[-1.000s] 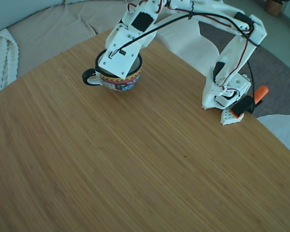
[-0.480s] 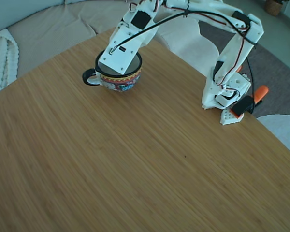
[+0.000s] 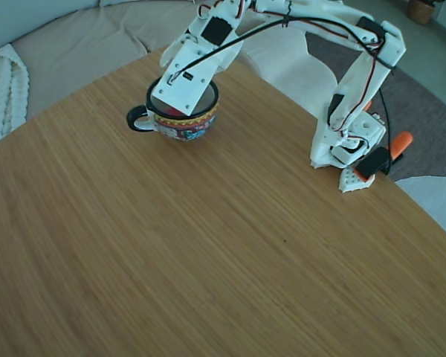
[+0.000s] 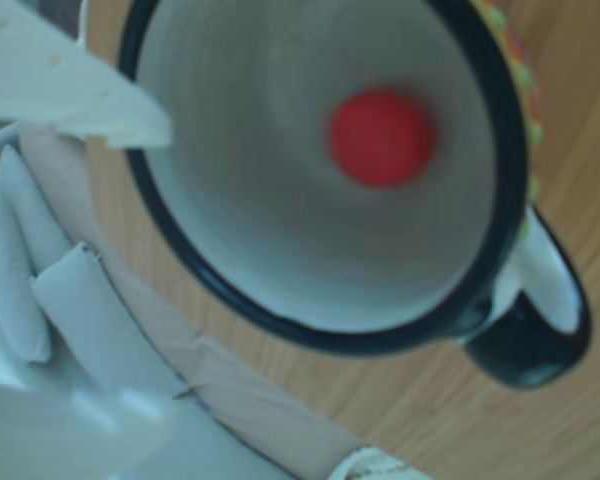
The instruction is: Grasp a red cap and put it in the cup.
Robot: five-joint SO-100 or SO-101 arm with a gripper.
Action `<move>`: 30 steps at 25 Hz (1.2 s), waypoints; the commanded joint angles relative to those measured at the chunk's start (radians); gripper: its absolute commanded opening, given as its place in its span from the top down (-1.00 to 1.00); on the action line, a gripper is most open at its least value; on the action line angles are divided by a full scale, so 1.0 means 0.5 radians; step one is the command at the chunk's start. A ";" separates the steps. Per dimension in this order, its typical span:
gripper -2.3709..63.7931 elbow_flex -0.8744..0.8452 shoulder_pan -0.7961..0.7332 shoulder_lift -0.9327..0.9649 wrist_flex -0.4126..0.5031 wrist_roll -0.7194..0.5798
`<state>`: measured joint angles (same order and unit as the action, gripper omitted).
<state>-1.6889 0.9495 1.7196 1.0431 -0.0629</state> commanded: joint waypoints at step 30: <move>-0.03 -0.537 -1.203 1.074 -0.025 0.153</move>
<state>-1.9466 0.3881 2.1921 1.0431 0.0092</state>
